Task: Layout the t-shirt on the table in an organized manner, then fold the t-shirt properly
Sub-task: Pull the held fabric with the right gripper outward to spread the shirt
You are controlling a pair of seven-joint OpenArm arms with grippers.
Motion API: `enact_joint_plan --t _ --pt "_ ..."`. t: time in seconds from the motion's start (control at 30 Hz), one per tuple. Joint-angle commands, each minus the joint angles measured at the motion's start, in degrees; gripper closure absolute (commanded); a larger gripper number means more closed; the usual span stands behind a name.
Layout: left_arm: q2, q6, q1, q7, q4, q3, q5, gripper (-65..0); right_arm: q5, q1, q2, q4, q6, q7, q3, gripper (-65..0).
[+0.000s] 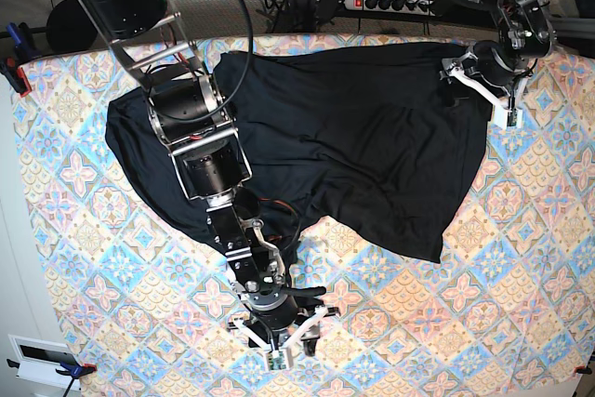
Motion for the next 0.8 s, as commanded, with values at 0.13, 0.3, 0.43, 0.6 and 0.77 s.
enact_joint_plan --t 0.13,0.3,0.43,0.6,0.77 --pt "0.41 0.06 0.02 -0.90 0.88 -0.09 -0.58 -45.0 0.26 0.57 -0.44 3.70 0.43 1.11 -3.90 -36.9" --pt "0.41 -0.02 0.02 -0.90 0.88 -0.09 -0.66 -45.0 0.26 -2.33 -0.28 12.49 0.60 -8.74 -3.55 -39.5" --pt "0.32 -0.02 0.98 -0.90 0.88 -0.18 -0.93 -45.0 0.26 -2.33 6.32 12.58 3.24 -16.03 -3.81 -39.5" --pt "0.41 -0.02 0.98 -0.90 0.88 -0.09 -0.93 -45.0 0.35 -2.24 14.32 12.49 19.94 -22.98 -3.46 -39.4" --pt "0.41 -0.02 1.07 -0.90 0.88 -0.09 -0.93 -45.0 0.35 -2.33 20.64 12.49 25.48 -24.30 -1.00 -39.4"
